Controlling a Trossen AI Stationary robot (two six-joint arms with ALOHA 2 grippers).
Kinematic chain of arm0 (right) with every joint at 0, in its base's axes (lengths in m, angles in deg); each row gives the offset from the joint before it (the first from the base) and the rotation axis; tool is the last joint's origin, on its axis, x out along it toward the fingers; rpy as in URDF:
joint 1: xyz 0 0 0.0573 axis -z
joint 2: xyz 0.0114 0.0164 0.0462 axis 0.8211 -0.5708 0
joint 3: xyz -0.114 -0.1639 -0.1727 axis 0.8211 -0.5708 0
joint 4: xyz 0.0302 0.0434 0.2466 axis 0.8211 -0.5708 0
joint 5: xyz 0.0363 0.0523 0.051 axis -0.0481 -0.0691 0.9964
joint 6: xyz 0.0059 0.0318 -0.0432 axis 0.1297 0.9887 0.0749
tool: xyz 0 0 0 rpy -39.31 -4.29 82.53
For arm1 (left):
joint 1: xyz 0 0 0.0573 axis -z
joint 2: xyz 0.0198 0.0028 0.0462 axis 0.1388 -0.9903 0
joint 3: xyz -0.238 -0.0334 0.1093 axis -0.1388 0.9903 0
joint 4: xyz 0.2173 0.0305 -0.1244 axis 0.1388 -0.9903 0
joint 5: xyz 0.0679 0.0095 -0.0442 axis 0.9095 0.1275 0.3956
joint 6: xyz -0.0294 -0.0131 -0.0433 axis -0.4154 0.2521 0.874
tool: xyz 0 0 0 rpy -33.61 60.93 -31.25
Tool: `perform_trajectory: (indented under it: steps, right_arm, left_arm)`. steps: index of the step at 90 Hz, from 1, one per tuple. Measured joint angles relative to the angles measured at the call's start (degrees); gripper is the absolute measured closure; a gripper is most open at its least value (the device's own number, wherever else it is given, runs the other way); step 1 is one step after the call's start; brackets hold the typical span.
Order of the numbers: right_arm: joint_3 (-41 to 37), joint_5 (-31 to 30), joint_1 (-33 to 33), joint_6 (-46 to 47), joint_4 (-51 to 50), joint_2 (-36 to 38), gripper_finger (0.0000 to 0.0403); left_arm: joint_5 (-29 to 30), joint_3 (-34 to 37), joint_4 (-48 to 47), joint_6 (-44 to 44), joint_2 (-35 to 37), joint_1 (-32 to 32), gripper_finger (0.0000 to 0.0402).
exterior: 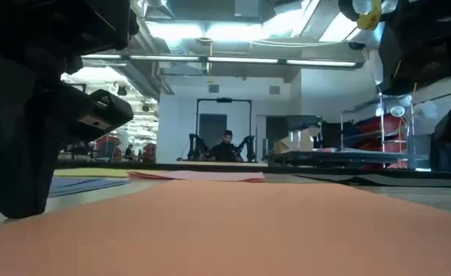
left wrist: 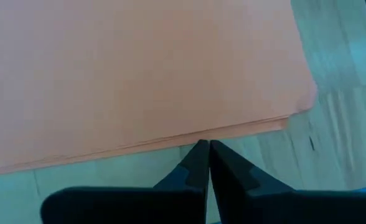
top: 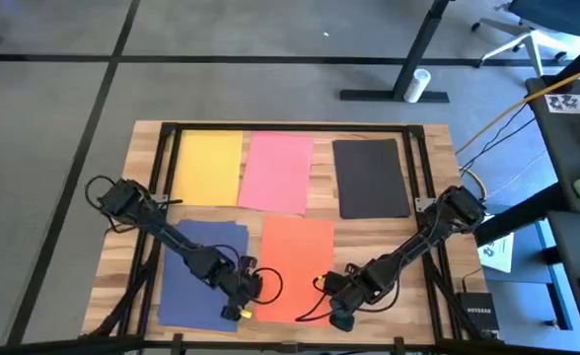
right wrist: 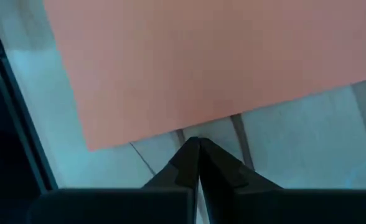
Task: Organize paper
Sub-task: Adjust the stacked orange papers
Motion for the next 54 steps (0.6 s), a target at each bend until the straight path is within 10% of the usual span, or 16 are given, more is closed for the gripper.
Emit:
perform_trajectory:
  steps: [54]
  right_arm:
    - [-0.08, -0.11, 0.52, -1.86, 0.94, -0.17, 0.0403]
  left_arm:
    - [0.15, 0.11, 2.0, 0.13, -0.11, 0.0, 0.0402]
